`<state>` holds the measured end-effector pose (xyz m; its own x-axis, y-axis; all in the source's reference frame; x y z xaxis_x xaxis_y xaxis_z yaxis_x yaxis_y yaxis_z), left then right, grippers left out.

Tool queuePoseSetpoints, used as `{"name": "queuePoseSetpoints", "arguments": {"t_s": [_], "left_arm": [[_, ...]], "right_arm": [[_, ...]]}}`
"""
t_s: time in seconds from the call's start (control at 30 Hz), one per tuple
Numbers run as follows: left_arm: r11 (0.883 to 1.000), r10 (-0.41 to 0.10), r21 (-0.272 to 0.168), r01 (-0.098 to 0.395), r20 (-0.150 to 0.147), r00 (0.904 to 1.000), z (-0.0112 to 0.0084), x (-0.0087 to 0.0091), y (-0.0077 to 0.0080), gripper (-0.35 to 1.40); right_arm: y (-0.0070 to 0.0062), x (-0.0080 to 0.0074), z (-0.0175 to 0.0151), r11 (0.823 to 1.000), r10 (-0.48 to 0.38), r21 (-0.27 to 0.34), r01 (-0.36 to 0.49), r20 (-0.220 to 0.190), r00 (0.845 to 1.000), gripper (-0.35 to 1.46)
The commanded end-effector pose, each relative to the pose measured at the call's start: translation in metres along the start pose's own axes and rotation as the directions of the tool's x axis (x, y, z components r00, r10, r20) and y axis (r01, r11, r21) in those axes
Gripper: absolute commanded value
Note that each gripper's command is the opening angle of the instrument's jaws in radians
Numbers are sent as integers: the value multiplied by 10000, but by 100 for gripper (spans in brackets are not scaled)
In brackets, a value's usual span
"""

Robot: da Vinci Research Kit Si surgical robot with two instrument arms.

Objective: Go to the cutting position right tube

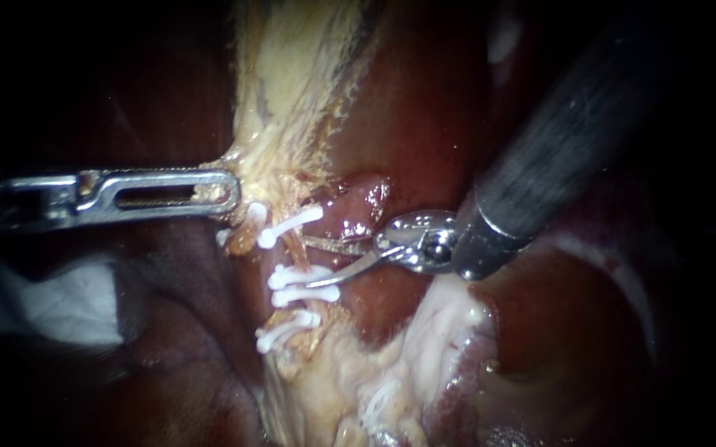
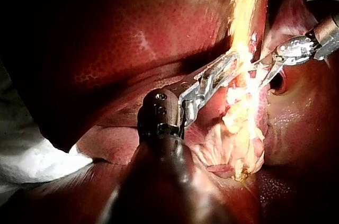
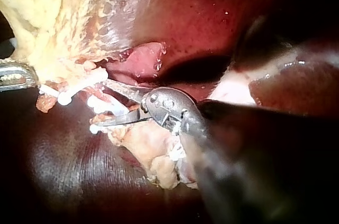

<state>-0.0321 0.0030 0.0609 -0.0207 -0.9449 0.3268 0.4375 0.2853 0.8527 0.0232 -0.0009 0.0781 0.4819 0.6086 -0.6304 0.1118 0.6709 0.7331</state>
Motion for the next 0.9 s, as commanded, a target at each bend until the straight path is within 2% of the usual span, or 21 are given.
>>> {"name": "queuePoseSetpoints", "arguments": {"t_s": [0.03,0.27,0.53,0.9], "left_arm": [[10000,1,-7,-1,3,10000,0,0,0,-35],[10000,0,-8,0,3,10000,0,0,0,-35],[10000,2,0,-2,-2,10000,-1,0,1,-35],[10000,8,-8,-8,1,10000,-1,-2,8,-35]], "right_arm": [[0,0,1,10000,-1,15,1,8,10000,129],[2,2,13,9999,0,165,0,-34,10000,129],[-8,10,12,9987,50,505,-34,-324,9995,129],[-18,17,15,9967,76,806,-35,-498,9987,129]]}}
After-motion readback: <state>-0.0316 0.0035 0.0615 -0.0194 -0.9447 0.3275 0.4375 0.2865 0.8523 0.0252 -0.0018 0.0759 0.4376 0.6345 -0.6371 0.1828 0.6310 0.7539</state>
